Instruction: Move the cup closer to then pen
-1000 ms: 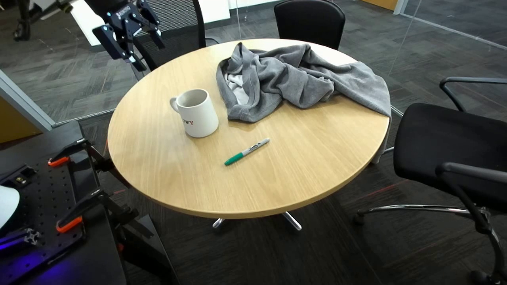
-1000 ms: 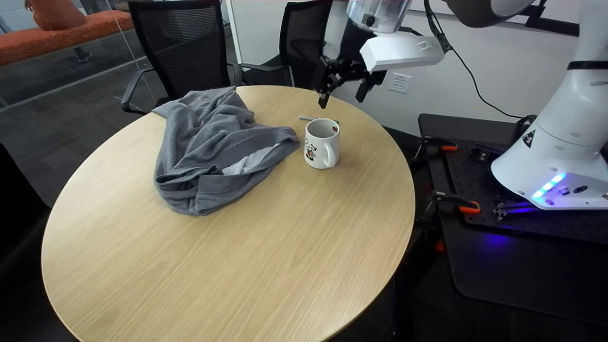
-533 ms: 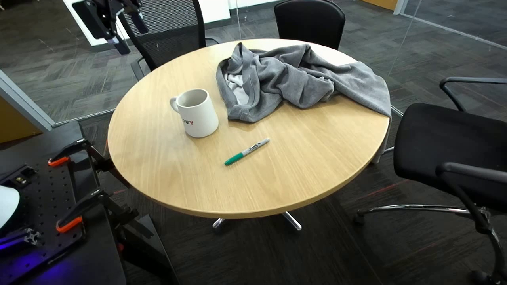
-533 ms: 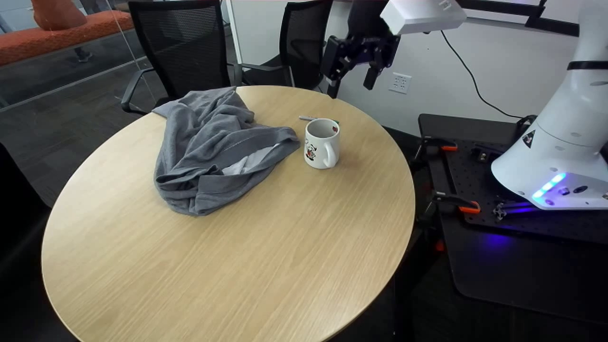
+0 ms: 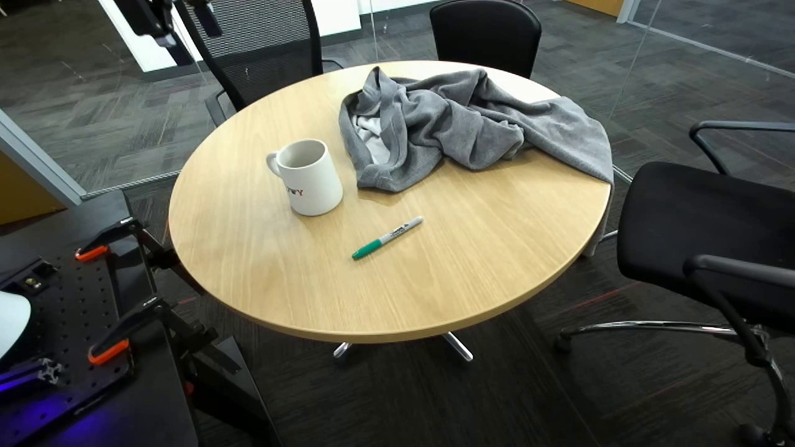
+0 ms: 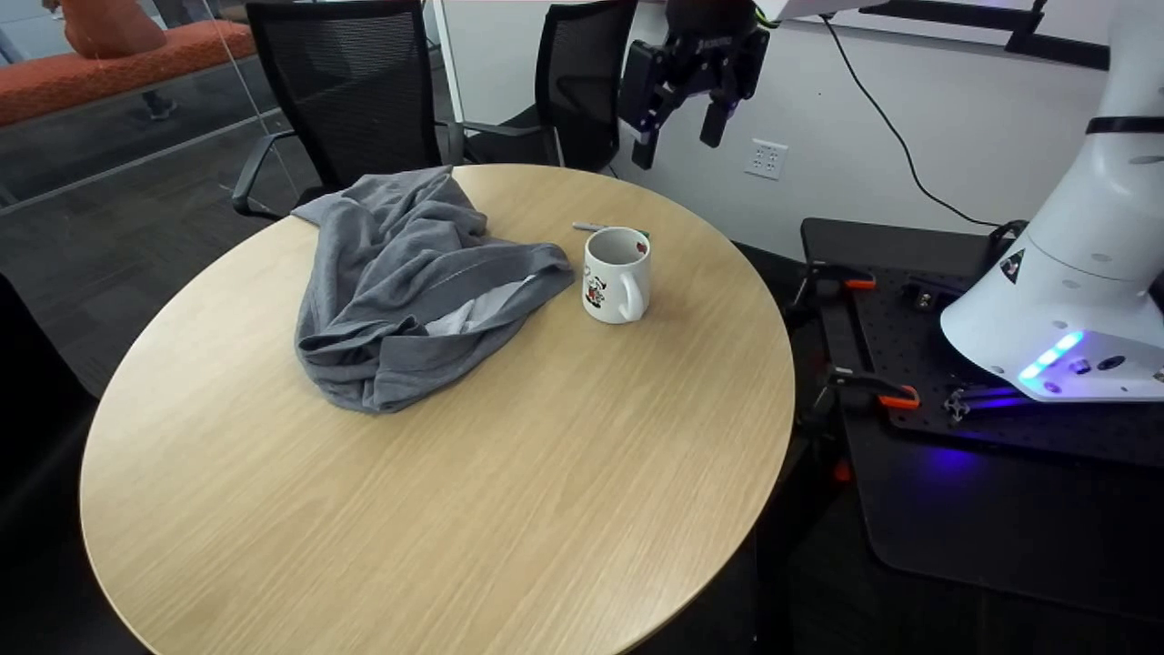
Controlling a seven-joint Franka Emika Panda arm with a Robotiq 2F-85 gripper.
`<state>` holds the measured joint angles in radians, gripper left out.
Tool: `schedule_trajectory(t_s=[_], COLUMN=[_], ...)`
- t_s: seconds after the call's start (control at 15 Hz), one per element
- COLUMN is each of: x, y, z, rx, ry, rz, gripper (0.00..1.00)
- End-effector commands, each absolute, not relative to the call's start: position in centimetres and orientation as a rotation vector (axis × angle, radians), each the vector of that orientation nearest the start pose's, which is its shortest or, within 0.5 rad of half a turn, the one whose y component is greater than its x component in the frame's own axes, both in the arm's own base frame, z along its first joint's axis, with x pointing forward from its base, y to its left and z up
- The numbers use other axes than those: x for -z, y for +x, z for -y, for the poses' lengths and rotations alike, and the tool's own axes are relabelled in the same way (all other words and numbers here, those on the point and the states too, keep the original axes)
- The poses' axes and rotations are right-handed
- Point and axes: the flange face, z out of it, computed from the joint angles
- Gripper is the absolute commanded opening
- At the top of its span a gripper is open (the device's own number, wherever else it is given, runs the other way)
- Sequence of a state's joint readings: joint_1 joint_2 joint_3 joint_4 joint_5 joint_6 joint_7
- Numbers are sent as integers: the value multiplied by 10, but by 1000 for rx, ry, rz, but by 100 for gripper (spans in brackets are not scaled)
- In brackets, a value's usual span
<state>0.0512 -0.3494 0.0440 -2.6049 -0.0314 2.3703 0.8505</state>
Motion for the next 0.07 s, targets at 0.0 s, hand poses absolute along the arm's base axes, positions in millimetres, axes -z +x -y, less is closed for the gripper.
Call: schedule_trajectory(t_s=[0.0], x=[-383], y=[417], z=[-39], rx=[185], ry=[-2910], rz=[-1122], gripper=[100])
